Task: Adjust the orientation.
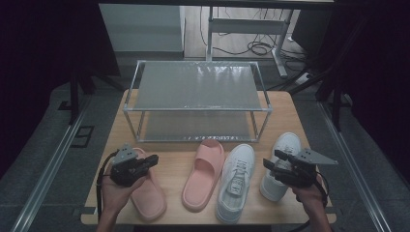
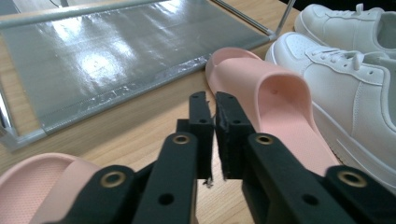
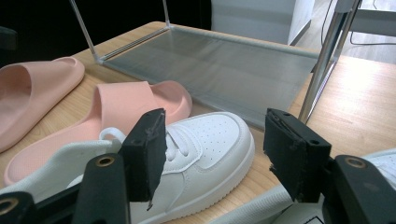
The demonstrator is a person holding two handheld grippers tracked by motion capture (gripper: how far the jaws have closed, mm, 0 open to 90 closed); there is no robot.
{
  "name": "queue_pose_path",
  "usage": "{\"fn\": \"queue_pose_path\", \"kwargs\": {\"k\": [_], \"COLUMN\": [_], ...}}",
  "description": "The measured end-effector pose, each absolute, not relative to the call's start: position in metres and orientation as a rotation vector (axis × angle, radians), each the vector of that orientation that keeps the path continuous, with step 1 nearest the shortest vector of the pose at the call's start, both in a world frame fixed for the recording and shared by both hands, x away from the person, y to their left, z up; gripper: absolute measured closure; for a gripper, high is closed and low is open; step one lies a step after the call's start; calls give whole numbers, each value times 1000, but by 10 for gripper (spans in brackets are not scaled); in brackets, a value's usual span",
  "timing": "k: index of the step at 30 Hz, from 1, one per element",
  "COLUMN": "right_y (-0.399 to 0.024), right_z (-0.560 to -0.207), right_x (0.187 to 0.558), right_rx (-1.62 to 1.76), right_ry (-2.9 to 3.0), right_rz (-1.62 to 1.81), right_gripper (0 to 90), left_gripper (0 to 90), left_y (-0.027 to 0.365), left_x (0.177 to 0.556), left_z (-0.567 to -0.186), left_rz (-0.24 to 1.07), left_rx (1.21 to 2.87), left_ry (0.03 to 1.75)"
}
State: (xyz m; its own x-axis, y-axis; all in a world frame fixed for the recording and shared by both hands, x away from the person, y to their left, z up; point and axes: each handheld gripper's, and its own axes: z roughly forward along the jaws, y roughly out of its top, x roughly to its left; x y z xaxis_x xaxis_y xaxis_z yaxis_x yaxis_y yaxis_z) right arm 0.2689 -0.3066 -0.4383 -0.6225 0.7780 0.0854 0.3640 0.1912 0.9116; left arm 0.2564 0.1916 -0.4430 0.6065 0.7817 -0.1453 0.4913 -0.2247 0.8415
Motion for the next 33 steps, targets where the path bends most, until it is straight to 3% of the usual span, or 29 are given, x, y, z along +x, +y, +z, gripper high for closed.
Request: {"fn": "queue_pose_path", "kwargs": {"k": [16,24,33], "right_y": [-302,-301,-297], "right_z": [-441,-441,-444], "right_x": [273,272,271], "right_rx": [1057,1038,1018], "right_ry": [2101,2108,2136], "right_rz": [1386,1369,1345], "right_gripper": [399,399,396], "left_gripper": [900,900,900], "left_y": [212,253,301], "left_x": [249,237,223], "left_z": [-438,-436,-470], "left_rz": [423,470,452], "left_rx": [1889,1863,1839], "left_ry": [1085,1193,1375]}}
